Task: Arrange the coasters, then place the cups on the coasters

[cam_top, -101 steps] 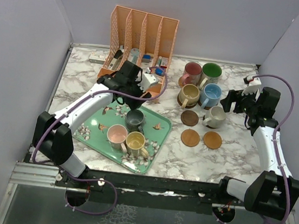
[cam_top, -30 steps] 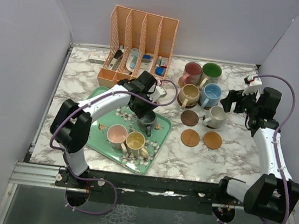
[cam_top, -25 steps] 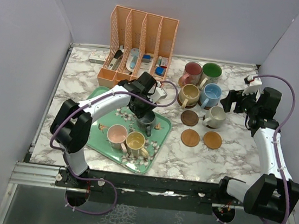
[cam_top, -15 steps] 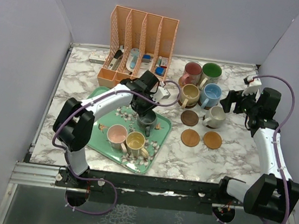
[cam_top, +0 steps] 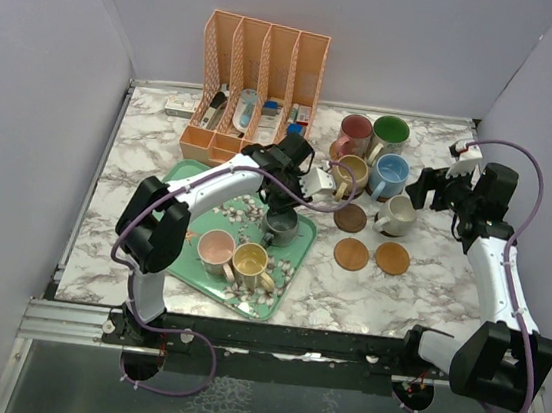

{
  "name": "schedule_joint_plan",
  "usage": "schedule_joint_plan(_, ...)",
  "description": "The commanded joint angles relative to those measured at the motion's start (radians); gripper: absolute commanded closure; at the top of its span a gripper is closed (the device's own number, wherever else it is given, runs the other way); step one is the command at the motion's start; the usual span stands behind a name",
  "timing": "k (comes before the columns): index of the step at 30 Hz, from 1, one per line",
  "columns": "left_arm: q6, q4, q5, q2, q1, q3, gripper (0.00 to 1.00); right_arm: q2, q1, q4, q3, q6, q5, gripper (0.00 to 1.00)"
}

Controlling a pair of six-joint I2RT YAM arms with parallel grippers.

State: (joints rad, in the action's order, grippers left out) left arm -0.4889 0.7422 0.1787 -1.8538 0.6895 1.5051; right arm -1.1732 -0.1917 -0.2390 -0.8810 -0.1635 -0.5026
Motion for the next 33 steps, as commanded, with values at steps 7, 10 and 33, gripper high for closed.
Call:
schedule_joint_plan(7,0.019,-0.009,-0.062,0.074,0.012,-0.005,0.48,0.018,-0.005,0.011,0.007,-0.018,-0.016,0.21)
schedule_joint_plan(10,0.067,-0.01,-0.1,0.085,0.006,-0.019,0.46,0.017,-0.005,0.01,0.007,-0.018,-0.018,0.21)
schedule_joint_plan(33,0.196,0.033,-0.072,-0.012,-0.005,-0.004,0.8,0.017,-0.005,0.009,0.006,-0.019,-0.02,0.21)
